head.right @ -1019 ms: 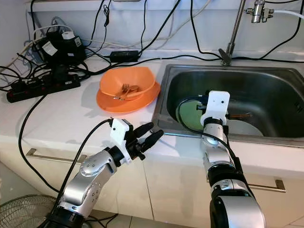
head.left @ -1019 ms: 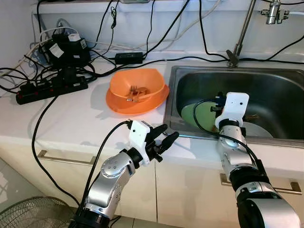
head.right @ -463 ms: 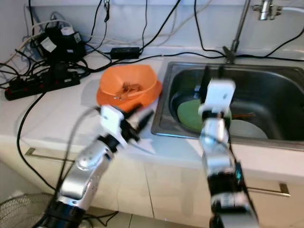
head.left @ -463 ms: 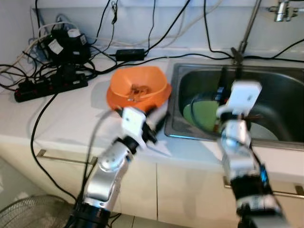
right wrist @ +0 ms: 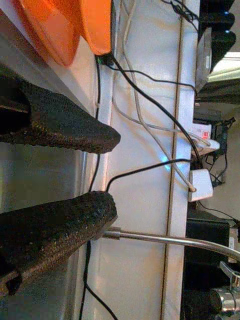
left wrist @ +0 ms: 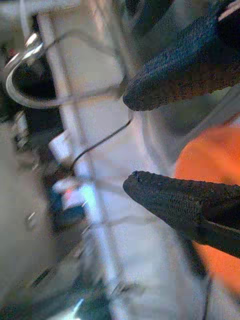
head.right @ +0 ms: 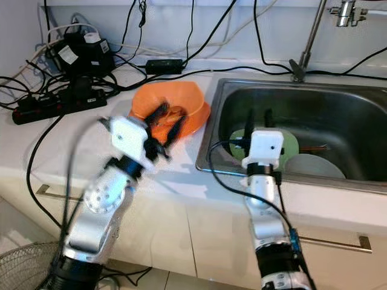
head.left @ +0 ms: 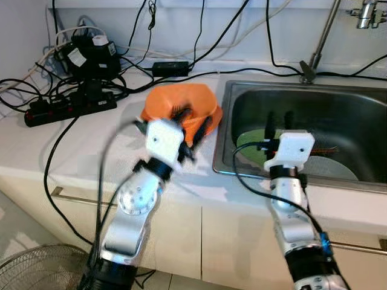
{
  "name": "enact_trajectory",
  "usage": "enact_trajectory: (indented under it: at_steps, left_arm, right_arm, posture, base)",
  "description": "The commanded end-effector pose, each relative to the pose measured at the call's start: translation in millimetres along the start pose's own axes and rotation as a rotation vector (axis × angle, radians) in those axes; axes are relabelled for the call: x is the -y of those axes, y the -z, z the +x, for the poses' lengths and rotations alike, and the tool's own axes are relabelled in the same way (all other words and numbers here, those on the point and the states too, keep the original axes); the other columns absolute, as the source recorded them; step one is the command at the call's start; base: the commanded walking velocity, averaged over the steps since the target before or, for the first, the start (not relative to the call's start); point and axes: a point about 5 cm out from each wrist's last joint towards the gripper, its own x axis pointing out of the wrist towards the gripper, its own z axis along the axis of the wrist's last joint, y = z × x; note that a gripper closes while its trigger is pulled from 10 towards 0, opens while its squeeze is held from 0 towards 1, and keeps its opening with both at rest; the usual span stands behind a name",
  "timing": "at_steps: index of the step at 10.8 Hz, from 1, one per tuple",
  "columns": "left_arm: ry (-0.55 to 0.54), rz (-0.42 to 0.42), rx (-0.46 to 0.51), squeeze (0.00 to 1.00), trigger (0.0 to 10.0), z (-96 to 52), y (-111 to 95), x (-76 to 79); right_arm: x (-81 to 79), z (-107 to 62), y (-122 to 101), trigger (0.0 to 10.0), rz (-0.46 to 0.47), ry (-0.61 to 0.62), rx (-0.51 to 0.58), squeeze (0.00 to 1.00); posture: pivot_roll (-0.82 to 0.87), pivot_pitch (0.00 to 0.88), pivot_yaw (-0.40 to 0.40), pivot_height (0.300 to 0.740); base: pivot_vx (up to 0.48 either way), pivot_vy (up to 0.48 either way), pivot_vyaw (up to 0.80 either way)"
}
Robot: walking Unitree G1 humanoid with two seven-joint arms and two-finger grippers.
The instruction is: Kitchen organization
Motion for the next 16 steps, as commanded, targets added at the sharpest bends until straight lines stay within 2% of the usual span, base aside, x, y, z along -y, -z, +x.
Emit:
enact_trajectory:
  at_steps: [1, 3, 5, 11, 16]
  left_arm:
    - [-0.075, 0.040, 0.038, 0.00, 10.0, 0.8, -6.8, -11.9]
    - [-0.213, 0.074, -0.024, 0.00, 10.0, -9.4, 9.2, -37.8]
    - [-0.265, 0.089, -0.099, 0.00, 10.0, -21.7, 26.9, -46.2]
    - [-0.263, 0.058, -0.224, 0.00, 10.0, -34.5, 62.6, -39.5]
    - [-0.244, 0.045, -0.259, 0.00, 10.0, -25.7, 75.6, -38.5]
  right_arm:
    - [-2.9, -8.5, 9.5, 10.0, -0.010, -0.006, -0.056, 0.00]
    - [-7.7, -11.7, 9.8, 10.0, -0.008, -0.013, -0.063, 0.00]
    - [-8.7, -12.2, 9.8, 10.0, -0.011, -0.011, -0.066, 0.00]
    - [-9.0, -10.4, 8.6, 10.0, -0.009, -0.002, -0.065, 0.00]
    - [-6.6, -8.8, 7.8, 10.0, -0.014, 0.008, -0.061, 0.00]
  posture:
    - [0.06, 0.000, 0.078, 0.740]
    - [0.06, 0.000, 0.081, 0.740]
    - [0.06, 0.000, 0.078, 0.740]
    - [0.05, 0.005, 0.080, 0.740]
    - [0.04, 0.002, 0.083, 0.740]
  base:
    - [0.000, 0.000, 0.00]
    - [0.000, 0.000, 0.00]
    - [0.000, 0.000, 0.00]
    - [0.000, 0.000, 0.00]
    - [0.000, 0.000, 0.00]
